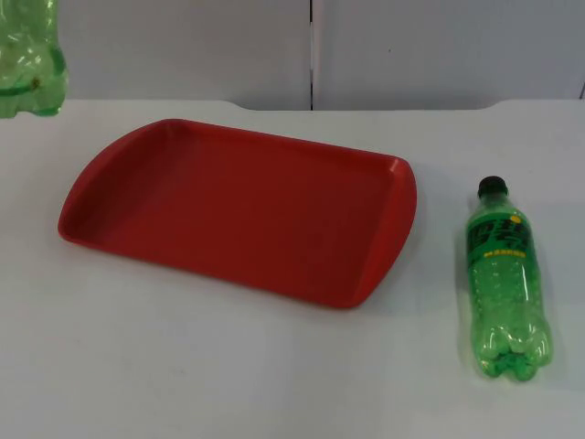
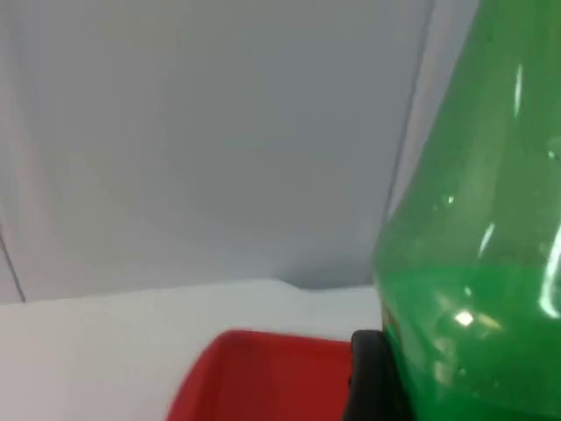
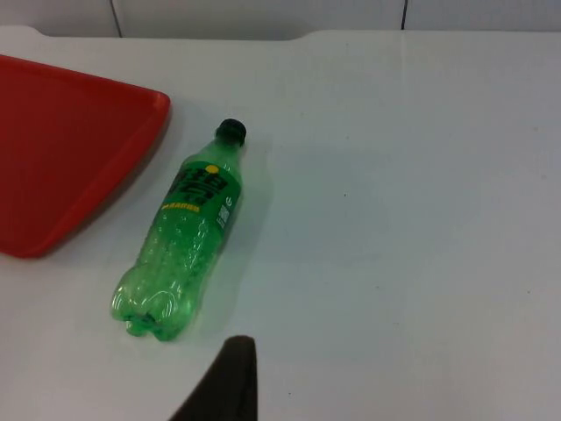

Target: Place the bottle upright on the tray.

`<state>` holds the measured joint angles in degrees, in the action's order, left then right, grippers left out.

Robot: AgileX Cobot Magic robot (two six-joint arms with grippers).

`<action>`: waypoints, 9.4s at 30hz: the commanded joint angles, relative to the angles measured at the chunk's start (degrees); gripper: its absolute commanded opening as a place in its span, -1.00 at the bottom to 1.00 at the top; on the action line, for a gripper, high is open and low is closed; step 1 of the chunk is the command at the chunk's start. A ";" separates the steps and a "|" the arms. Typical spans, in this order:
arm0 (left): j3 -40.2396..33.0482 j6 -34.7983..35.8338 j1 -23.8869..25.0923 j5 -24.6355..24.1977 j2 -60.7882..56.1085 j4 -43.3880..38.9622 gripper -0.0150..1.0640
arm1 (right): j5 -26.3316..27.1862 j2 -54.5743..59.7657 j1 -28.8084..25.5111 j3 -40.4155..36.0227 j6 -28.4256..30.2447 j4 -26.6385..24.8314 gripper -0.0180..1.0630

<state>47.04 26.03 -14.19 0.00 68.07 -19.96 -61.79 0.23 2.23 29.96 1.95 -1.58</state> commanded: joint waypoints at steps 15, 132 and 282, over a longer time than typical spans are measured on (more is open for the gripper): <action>0.10 -6.93 0.93 28.51 13.33 -4.43 -0.98 | 0.04 -0.23 -0.31 -0.39 0.20 -0.19 0.92; 25.68 -13.68 9.61 67.87 71.90 -15.43 0.98 | 0.04 -0.23 -0.31 -0.39 0.20 -0.08 0.92; -13.71 -20.01 -8.60 -60.45 -68.07 16.12 0.97 | 0.04 -0.23 -0.31 -0.39 0.20 -0.08 0.92</action>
<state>33.74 5.20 -22.41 -58.85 0.27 -4.06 -61.79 0.23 2.23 29.96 2.10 -1.58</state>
